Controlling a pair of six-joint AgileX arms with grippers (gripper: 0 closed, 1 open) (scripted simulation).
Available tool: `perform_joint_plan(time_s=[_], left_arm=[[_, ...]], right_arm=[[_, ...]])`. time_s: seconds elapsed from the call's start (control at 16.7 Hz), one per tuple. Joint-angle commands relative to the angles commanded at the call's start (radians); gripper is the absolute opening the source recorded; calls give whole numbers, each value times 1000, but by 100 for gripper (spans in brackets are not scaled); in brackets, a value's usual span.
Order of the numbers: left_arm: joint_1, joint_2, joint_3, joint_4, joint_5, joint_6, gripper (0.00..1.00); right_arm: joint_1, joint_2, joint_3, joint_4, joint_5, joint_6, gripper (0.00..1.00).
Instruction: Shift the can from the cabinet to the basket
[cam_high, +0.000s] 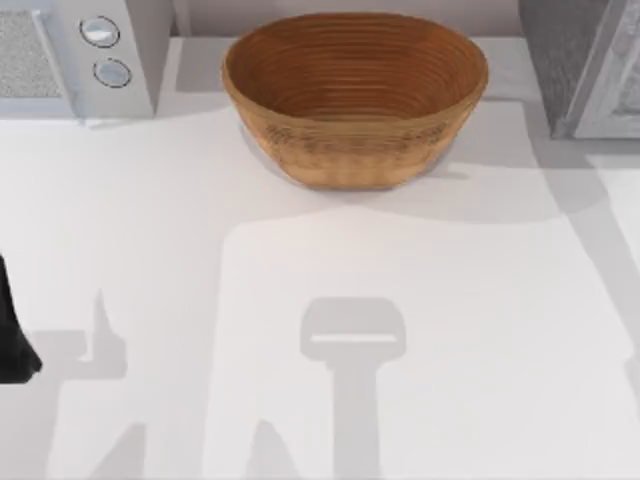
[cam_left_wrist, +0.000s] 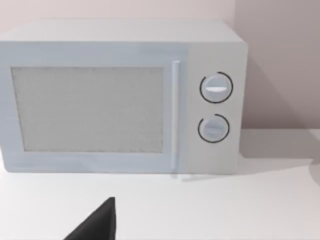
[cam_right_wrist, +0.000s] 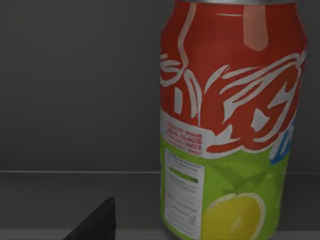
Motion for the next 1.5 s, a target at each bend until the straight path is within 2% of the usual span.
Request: perform_joint_plan(time_s=[0.24,0.6,1.14,1.44,1.5], left_arm=[[0,0,0,0,0,0,100],[0,0,0,0,0,0,100],[0,0,0,0,0,0,100],[0,0,0,0,0,0,100],[0,0,0,0,0,0,100]], right_arm=[[-6,106,90,27,-3,-1,100],[-3,119,102,24,-3,-1,100],[-34,356,403,-34,-27,-1,100],[-37,376,428,-39,-30,-2,100],[-37,376,428,-39,-30,-2,92]])
